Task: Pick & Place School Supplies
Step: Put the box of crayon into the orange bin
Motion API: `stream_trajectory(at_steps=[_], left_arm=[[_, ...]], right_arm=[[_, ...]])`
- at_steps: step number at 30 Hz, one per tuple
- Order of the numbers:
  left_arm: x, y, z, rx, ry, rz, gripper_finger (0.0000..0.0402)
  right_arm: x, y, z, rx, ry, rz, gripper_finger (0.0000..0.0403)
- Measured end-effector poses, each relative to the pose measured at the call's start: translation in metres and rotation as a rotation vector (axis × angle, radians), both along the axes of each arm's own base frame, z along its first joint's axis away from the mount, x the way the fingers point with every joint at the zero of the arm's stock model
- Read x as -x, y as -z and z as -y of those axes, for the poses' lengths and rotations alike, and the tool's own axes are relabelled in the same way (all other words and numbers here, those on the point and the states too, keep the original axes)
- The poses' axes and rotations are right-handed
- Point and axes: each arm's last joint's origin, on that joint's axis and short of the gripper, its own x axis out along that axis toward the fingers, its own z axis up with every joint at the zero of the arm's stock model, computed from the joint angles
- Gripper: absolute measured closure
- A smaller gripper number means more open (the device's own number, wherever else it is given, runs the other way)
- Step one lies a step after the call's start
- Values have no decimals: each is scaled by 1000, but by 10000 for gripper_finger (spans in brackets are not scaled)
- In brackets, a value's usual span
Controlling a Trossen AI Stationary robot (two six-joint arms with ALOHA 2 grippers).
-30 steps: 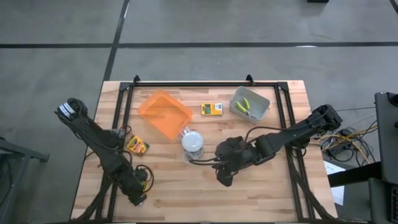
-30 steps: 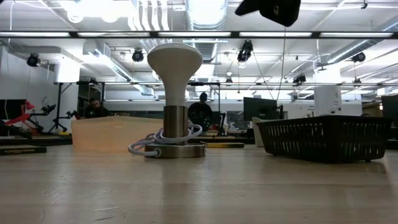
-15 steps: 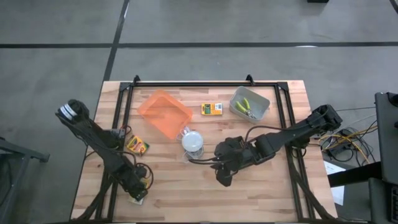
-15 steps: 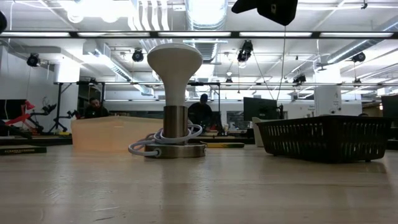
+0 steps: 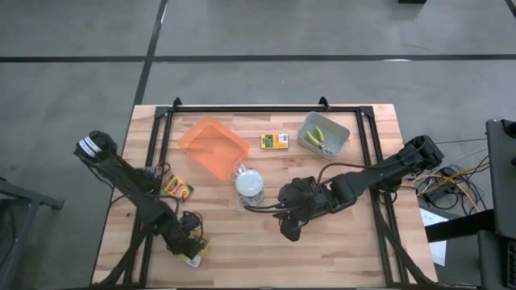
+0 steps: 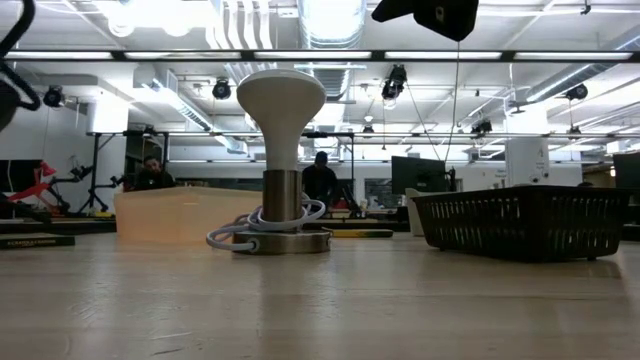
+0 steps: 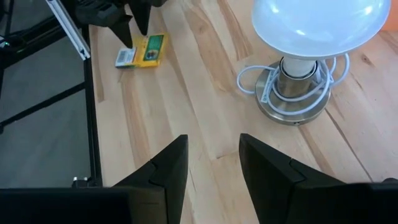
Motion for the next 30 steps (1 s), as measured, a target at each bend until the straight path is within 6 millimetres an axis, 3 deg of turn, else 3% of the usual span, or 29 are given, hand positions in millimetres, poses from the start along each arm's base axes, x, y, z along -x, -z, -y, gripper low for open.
stream_trajectory(at_steps=[5,16,30], left_arm=[[-7,-2,0,47,-12,32,151],[-18,-23,12,90,132,189,151],[-25,6,16,-5,155,136,152]], right_arm=[[0,0,0,1,0,0,264],[0,0,0,-1,-3,-1,264],[-2,-2,-2,-30,-21,25,264]])
